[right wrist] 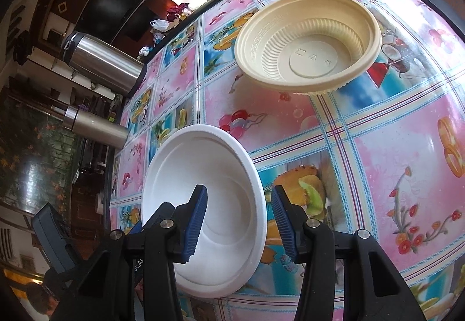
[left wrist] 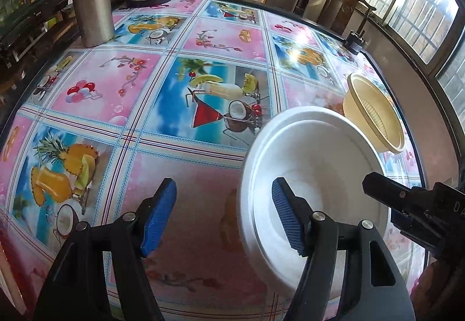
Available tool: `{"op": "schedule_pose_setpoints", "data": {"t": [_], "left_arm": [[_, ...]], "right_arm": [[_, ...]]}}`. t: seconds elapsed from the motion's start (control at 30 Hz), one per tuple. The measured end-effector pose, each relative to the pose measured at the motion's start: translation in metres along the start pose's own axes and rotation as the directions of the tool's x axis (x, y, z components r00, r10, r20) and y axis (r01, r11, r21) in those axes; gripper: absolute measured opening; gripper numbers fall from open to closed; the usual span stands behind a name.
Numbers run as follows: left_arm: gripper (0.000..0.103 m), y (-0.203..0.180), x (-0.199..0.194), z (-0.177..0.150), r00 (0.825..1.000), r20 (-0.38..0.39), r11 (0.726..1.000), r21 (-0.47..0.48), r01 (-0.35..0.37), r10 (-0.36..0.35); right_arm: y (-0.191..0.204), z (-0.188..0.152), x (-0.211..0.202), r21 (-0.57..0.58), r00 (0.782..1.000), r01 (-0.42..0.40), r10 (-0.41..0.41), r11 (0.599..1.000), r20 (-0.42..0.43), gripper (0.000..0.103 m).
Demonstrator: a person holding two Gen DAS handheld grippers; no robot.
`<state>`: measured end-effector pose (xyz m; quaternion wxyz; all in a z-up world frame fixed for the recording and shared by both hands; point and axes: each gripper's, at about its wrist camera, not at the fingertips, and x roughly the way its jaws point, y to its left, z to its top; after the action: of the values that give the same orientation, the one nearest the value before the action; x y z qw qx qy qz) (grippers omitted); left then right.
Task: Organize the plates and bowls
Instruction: 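Close both tools on the rim of the white foam bowl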
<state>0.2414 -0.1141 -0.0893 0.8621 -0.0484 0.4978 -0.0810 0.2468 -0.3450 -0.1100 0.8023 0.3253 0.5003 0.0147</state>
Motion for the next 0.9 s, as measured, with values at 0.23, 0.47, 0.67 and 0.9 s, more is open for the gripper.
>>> {"op": "schedule_pose_setpoints", "data": {"t": [0.23,0.47,0.67,0.9], "left_arm": [[0.068,0.0021,0.001,0.0002,1.0,0.004,1.0,-0.006,-0.006,0.006],[0.068,0.0038,0.0018,0.0,1.0,0.002,1.0,-0.007,-0.009,0.009],[0.068,0.0048,0.0028,0.0004,1.0,-0.001,1.0,-0.011,-0.008,0.008],[0.068,0.0049,0.0007,0.0008,1.0,0.005,1.0,-0.007,0.0,0.0]], "right_arm": [[-0.0027,0.0013,0.0023,-0.002,1.0,0.029,-0.029,1.0,0.001,0.042],[-0.0019,0.0002,0.0027,-0.01,0.999,0.04,-0.04,0.999,0.003,0.037],[-0.0011,0.0001,0.0042,-0.017,0.999,0.047,-0.047,0.999,0.002,0.028],[-0.0006,0.0,0.0034,-0.025,0.999,0.052,-0.052,0.998,0.005,0.018]]}}
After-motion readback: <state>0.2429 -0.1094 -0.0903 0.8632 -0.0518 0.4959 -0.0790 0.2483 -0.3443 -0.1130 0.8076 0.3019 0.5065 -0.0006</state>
